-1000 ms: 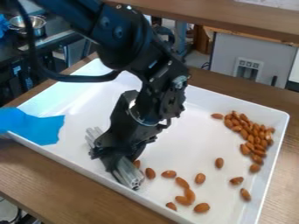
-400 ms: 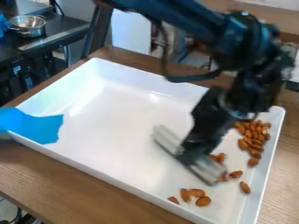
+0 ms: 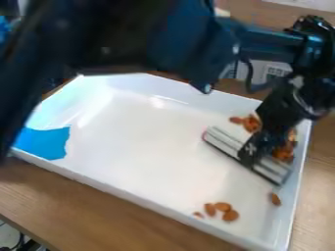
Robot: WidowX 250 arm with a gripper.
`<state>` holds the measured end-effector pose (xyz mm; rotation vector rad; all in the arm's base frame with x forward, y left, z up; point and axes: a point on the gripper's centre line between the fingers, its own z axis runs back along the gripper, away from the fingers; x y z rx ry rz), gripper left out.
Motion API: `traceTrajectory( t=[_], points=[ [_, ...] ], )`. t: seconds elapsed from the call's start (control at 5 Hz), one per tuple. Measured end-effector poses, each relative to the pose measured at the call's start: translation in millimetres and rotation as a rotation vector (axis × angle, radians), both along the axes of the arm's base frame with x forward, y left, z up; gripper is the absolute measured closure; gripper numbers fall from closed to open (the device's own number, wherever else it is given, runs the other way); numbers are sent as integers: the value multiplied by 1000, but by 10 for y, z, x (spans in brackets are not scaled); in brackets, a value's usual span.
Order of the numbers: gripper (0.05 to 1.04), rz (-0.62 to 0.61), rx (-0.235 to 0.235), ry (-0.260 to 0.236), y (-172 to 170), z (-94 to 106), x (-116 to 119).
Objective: Sweep into pile
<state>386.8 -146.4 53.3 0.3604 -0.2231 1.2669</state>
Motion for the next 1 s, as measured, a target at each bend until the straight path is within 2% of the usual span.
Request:
traceTrajectory(
  t=[0.2, 0.4, 0.6, 0.8, 1.0],
  points=[
    [712, 38, 3, -2, 70, 26, 102],
    [712, 11, -79, 20, 97, 124, -107],
    [712, -14, -153, 16, 154, 521, -339],
    [712, 5, -180, 60, 288, 685, -485],
    [712, 34, -163, 144, 337, 661, -625]
  ],
)
